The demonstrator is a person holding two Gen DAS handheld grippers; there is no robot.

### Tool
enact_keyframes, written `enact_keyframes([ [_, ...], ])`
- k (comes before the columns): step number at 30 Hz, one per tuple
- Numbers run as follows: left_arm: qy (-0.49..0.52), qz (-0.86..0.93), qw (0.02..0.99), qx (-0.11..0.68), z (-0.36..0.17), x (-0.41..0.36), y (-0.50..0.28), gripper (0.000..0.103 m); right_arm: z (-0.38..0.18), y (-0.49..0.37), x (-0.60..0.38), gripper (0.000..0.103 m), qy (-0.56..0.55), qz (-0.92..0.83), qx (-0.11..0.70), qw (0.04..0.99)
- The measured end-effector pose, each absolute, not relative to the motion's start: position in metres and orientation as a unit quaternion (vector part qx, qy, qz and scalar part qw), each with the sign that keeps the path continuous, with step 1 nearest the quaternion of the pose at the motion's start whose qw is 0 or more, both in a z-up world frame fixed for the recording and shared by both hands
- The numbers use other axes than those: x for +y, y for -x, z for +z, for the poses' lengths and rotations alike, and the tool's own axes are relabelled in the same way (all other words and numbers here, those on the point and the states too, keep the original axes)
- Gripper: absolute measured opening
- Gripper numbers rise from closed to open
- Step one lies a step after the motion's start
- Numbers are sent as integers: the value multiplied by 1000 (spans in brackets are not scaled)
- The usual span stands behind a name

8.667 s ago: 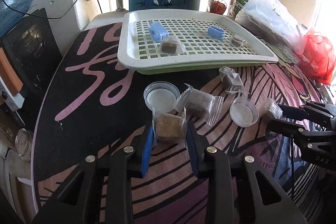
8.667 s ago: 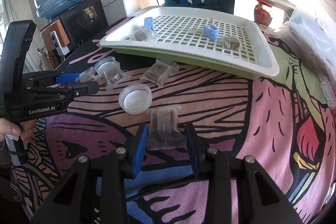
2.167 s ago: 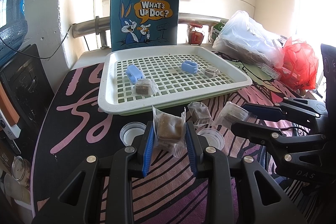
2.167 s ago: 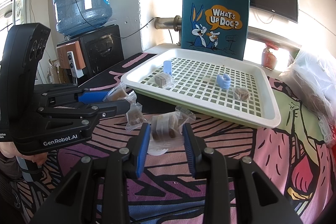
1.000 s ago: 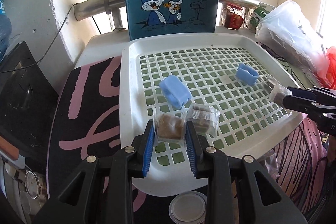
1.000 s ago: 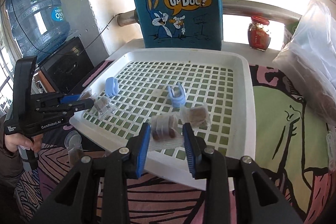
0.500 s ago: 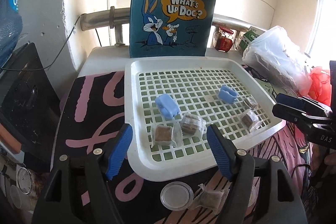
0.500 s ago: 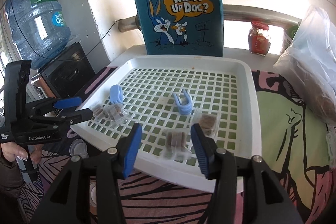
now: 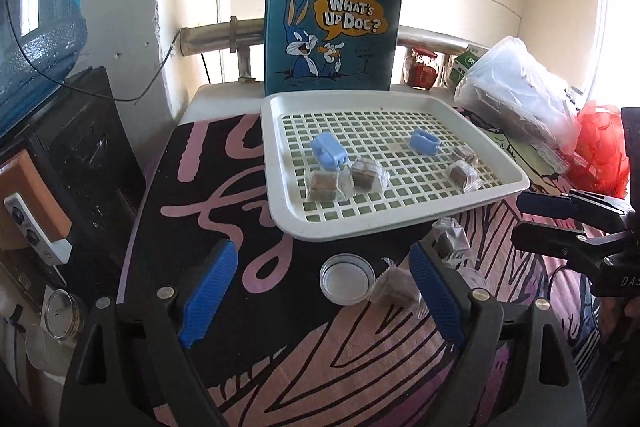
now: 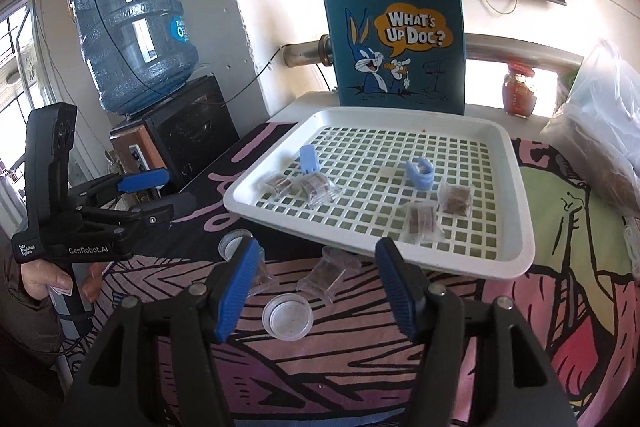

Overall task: Organize objects
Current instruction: 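Grasp a clear round lid with the left tool while the right grasps a snack packet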

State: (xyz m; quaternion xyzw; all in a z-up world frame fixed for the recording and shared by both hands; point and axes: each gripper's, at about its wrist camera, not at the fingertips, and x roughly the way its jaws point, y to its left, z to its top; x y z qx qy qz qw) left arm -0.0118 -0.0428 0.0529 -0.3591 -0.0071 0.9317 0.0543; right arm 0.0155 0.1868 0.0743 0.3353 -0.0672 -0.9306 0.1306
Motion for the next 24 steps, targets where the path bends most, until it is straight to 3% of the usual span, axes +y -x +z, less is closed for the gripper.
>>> enact_keyframes([
  [11,431,901,26,-45,8,-45,50,81,21,24,179,54,-419,-898,-94,97],
  [12,433,900,25,-44,6,-43,52,78,20,27,178,53,-421,-897,-95,95],
  [13,432,901,21,-37,7,-41,52,68,18,30,177,50,-424,-896,-94,92],
  [17,430,902,35,-21,8,-34,46,39,12,32,175,31,-426,-895,-89,96],
  [18,430,902,44,-21,8,-34,45,19,12,31,173,30,-425,-896,-84,96],
  [19,430,901,51,-23,9,-34,44,7,13,30,174,28,-425,-896,-84,98],
  [24,423,904,54,-33,12,-40,31,3,15,20,181,23,-415,-899,-95,103],
])
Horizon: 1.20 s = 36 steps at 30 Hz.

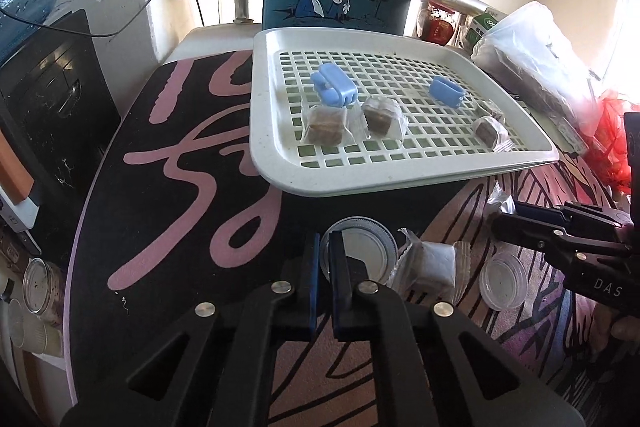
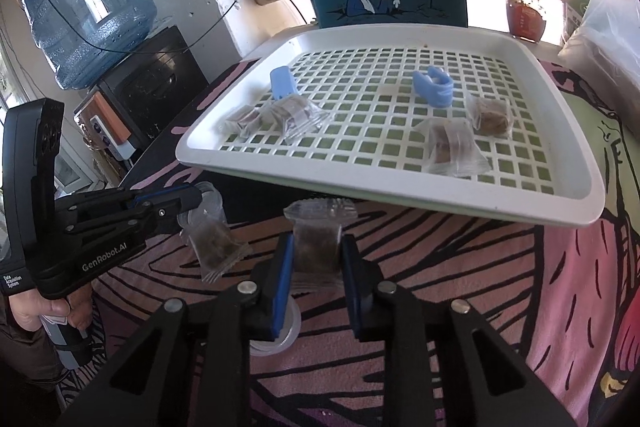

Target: Organize objects

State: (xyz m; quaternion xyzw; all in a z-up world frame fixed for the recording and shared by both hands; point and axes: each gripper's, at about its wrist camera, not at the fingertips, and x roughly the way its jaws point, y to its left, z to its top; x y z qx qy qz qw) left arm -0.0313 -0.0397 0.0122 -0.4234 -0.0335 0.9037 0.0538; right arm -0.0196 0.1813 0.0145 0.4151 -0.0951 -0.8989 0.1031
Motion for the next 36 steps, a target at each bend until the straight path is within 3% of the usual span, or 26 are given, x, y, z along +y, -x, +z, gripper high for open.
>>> enact_keyframes([
  [5,392,917,62,-33,30,-41,9,3,27,-2,194,23,-386,-910,-107,109],
  [11,355,932,75,-27,49,-25,3,3,44,-22,191,23,-349,-930,-66,91],
  [20,315,944,98,14,42,4,-6,3,48,-35,185,23,-311,-948,-13,66],
  [36,285,952,110,11,48,5,-17,3,50,-43,178,23,-289,-955,8,61],
])
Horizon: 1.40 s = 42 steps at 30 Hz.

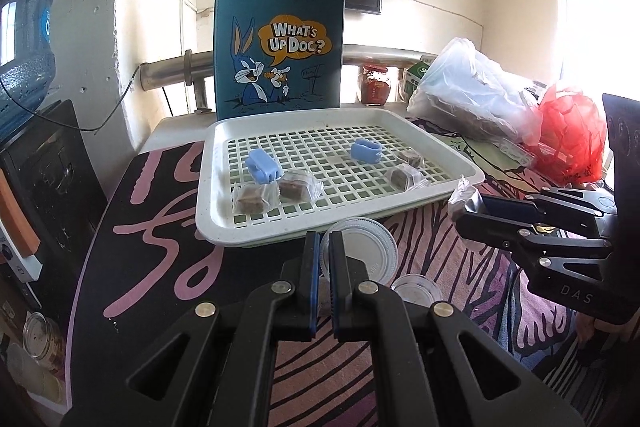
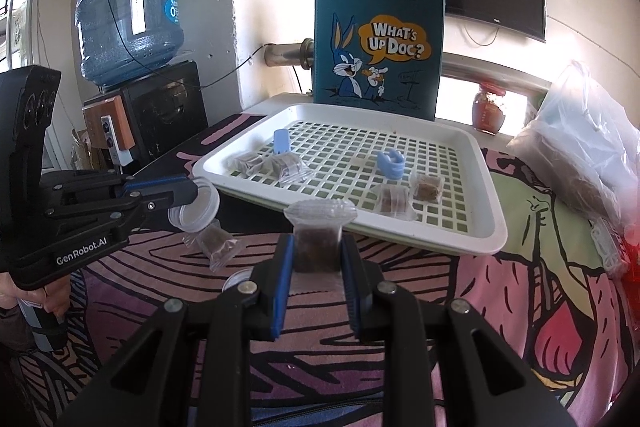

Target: Organize objects

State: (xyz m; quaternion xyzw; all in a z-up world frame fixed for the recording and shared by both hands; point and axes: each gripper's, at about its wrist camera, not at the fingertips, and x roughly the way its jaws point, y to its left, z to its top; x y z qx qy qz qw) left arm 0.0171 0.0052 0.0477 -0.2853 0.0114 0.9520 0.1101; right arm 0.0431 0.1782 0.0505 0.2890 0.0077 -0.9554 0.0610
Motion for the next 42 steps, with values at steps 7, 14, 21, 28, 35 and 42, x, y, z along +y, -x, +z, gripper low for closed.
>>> enact_keyframes([
  [7,285,952,110,12,48,5,-17,3,51,-44,178,23,-287,-956,9,65],
  [14,286,952,110,11,47,5,-17,3,50,-44,178,23,-287,-955,9,69],
  [21,286,952,110,11,47,5,-17,3,50,-44,178,23,-288,-955,8,70],
  [28,286,952,110,11,47,5,-17,3,49,-43,178,23,-288,-955,5,71],
  [35,286,952,110,11,47,5,-17,3,50,-43,179,23,-287,-955,3,72],
  [42,285,952,109,12,47,5,-18,3,49,-43,179,23,-286,-955,3,72],
])
